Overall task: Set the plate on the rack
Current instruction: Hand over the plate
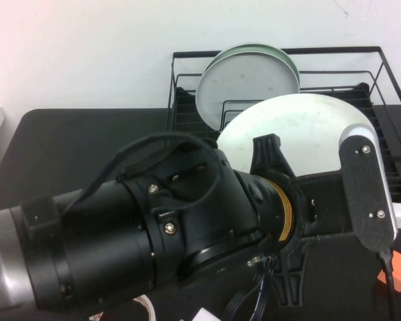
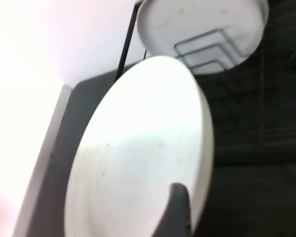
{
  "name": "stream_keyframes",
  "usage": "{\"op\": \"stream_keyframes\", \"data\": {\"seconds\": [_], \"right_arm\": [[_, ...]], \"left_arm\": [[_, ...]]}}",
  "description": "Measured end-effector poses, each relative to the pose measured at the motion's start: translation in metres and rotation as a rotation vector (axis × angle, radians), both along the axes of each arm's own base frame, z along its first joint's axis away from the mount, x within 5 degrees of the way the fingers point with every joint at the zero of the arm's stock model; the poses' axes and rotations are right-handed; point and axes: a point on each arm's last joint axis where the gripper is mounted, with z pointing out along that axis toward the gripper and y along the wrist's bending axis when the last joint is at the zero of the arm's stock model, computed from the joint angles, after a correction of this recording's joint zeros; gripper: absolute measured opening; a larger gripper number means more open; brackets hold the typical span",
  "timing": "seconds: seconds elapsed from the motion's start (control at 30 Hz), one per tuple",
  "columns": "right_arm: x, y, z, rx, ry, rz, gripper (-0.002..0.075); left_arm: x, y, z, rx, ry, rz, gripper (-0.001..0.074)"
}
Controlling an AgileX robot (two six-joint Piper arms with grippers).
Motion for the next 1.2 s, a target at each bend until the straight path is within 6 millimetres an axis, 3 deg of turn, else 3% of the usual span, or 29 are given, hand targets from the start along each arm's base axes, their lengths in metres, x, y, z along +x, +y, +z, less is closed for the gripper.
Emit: {"op": "stream_keyframes", "data": {"seconds": [0.27, 0.7, 0.83, 1.03, 1.2], "right_arm": [[0.051, 0.012, -0.003, 0.114, 0.098, 0.143, 0.0619], [0.086, 0.018, -0.039, 0.195, 0.198, 0.218, 0.0608], [0.087, 0.018, -0.038, 0.197, 0.179, 0.224, 0.0491], [0.087, 0.020, -0.036, 0.208, 0.150, 0.245, 0.0120], [0.088, 0.021, -0.033, 0.218, 0.115, 0.258, 0.0101]], "left_arm": [[0.000, -0.001, 0.001, -0.012, -0.005, -0.002, 0.0004], [0.000, -0.003, 0.002, -0.039, -0.010, -0.010, 0.0004], [-0.001, -0.003, 0.002, -0.050, 0.004, -0.009, 0.0004], [-0.001, -0.005, 0.002, -0.073, 0.021, -0.010, 0.0004], [0.000, -0.008, -0.001, -0.081, 0.028, -0.007, 0.0004]]}}
